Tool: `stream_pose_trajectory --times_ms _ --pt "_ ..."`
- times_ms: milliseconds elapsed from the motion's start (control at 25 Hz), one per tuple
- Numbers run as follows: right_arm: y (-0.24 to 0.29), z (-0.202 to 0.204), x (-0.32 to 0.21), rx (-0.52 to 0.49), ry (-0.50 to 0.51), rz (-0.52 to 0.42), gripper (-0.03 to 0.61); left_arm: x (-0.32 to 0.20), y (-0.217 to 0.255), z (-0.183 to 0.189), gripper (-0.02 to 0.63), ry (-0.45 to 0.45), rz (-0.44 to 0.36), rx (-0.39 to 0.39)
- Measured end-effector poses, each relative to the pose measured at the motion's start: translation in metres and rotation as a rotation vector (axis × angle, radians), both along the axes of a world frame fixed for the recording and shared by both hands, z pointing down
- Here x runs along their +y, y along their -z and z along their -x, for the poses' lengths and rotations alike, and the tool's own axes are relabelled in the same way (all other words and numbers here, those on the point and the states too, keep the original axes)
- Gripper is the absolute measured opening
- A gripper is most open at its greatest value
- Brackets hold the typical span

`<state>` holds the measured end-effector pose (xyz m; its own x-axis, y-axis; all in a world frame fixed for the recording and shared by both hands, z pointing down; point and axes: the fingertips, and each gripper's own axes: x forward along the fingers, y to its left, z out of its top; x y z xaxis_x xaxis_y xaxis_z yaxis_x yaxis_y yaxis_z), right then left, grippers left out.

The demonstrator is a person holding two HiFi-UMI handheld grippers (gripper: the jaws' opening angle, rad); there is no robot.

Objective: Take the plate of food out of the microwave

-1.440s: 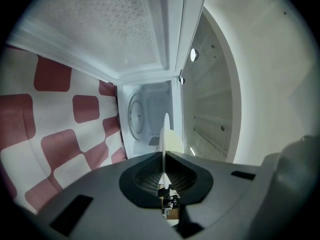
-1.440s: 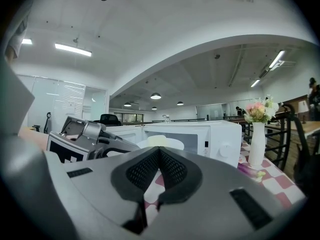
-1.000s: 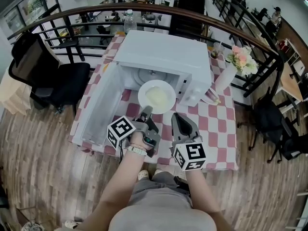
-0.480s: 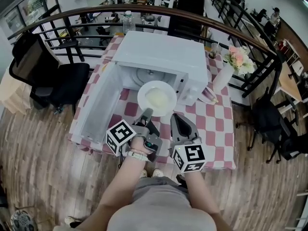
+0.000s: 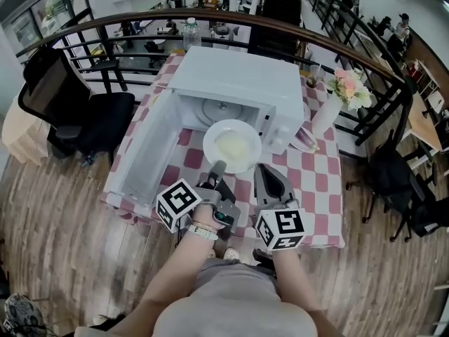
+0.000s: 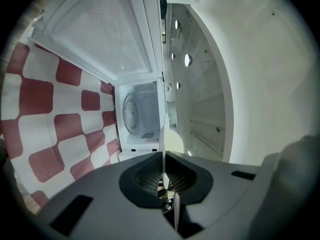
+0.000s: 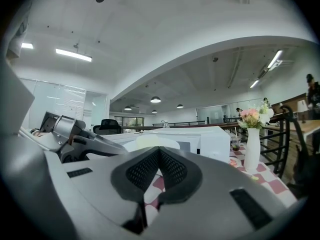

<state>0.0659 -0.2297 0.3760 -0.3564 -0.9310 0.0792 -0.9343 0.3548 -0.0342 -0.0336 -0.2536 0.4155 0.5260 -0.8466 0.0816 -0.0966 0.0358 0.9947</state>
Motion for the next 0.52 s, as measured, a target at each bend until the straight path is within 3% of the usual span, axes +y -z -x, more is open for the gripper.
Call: stream_pose_trajectory --times_ms 520 --pt "0.0048 0.0075 0.004 0.017 0.012 -0.02 0.023 0.0035 0.0109 0.0046 0.017 -0.007 -0.014 0.014"
